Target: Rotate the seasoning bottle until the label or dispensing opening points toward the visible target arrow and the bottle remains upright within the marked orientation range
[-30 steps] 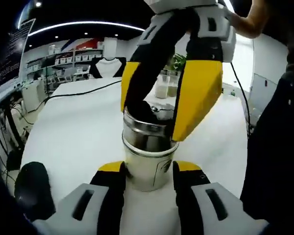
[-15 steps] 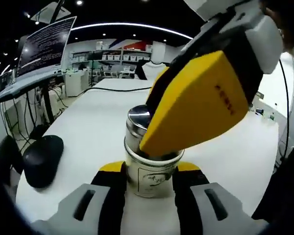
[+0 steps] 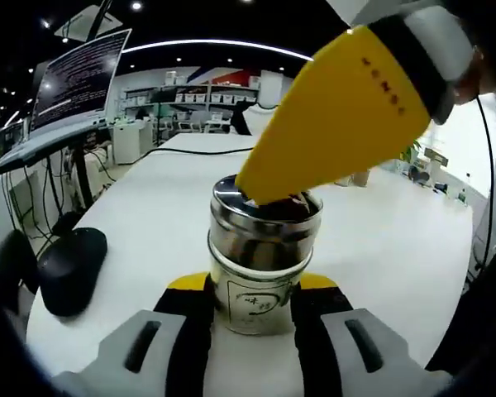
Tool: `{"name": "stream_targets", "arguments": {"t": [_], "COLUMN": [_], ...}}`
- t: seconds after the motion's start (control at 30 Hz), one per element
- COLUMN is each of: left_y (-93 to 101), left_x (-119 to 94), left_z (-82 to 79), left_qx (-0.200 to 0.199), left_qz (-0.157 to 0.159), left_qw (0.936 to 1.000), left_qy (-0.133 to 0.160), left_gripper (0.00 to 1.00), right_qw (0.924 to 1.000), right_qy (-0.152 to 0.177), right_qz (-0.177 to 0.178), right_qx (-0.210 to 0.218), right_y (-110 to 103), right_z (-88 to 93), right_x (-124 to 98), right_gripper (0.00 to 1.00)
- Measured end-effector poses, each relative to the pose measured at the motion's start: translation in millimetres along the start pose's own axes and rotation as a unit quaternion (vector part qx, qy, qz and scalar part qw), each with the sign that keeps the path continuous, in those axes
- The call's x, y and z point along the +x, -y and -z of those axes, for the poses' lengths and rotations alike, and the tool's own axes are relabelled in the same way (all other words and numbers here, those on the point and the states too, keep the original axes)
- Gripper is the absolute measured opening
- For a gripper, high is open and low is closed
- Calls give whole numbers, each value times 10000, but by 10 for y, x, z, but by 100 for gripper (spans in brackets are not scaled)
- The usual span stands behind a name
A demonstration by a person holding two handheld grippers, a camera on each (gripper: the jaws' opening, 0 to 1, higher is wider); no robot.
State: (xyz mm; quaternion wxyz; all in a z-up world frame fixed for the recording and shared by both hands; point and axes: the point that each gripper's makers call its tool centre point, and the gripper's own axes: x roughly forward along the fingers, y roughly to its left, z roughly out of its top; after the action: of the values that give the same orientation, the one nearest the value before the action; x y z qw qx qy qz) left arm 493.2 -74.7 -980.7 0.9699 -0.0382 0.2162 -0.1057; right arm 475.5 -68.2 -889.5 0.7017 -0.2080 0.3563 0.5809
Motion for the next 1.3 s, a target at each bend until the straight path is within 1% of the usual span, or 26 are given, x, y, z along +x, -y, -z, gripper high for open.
{"name": "stream_targets", "arguments": {"t": [0.1, 0.23, 0.27, 0.3, 0.43, 0.47, 0.53, 0.57, 0.63, 0.67, 0.8, 0.87, 0.93, 1.0, 1.03, 1.07, 1.13, 1.2, 1.23, 1.3], "left_y": [3, 29, 37, 42, 67, 68, 65, 59, 52, 54, 42, 43, 66, 101, 136, 165, 214, 322, 389, 448], "left_x": [2, -19, -28, -38, -95, -111, -167, -190, -239, -248, -357, -436, -490, -515, -515, -533, -541, -533, -521, -505], "left_z": [-2, -19, -25, -32, -91, -116, -215, -278, -365, -376, -505, -622, -718, -768, -774, -708, -765, -832, -872, -909], "left_qx": [21, 32, 34, 33, 24, 27, -41, -10, 83, 103, 303, 383, 491, 533, 591, 786, 1116, 1038, 936, 743], "left_qz": [37, 61, 43, -3, -97, -135, -229, -254, -316, -311, -352, -439, -425, -398, -345, -325, -393, -296, -221, -175], "left_qw": [10000, 9999, 9999, 9999, 9999, 9999, 9997, 9996, 9994, 9994, 9988, 9980, 9975, 9974, 9974, 9963, 9928, 9941, 9954, 9971], "left_qy": [-20, -78, -106, -125, -110, -81, 10, 91, 140, 130, 134, 242, 285, 296, 214, -150, -164, -75, -39, 3], "left_gripper": [39, 39, 39, 39, 39, 41, 48, 54, 59, 61, 62, 63, 64, 65, 66, 67, 68, 71, 74, 84], "right_qw": [9999, 9997, 9997, 9996, 9992, 9991, 9988, 9987, 9984, 9982, 9977, 9978, 9978, 9979, 9979, 9977, 9976, 9973, 9972, 9970], "right_qy": [72, 110, 115, 130, 181, 183, 219, 245, 287, 308, 391, 413, 436, 463, 478, 520, 548, 556, 566, 580], "right_qz": [59, 152, 158, 181, 278, 301, 353, 374, 399, 415, 467, 434, 401, 389, 389, 398, 411, 462, 481, 504], "right_qx": [57, 133, 147, 164, 233, 234, 247, 262, 296, 309, 311, 287, 282, 237, 219, 182, 139, 100, 72, 32], "right_y": [96, 208, 269, 307, 381, 404, 436, 453, 473, 474, 524, 531, 562, 596, 609, 635, 669, 744, 772, 820], "right_z": [18, 90, 101, 122, 206, 224, 246, 249, 272, 280, 323, 340, 372, 391, 393, 393, 395, 400, 399, 396], "right_x": [-114, -260, -257, -301, -460, -472, -543, -568, -638, -667, -790, -821, -890, -954, -976, -1013, -1047, -1117, -1146, -1191], "right_gripper": [29, 29, 29, 29, 29, 29, 29, 29, 29, 30, 30, 30, 30, 30, 30, 30, 30, 30, 30, 30]}}
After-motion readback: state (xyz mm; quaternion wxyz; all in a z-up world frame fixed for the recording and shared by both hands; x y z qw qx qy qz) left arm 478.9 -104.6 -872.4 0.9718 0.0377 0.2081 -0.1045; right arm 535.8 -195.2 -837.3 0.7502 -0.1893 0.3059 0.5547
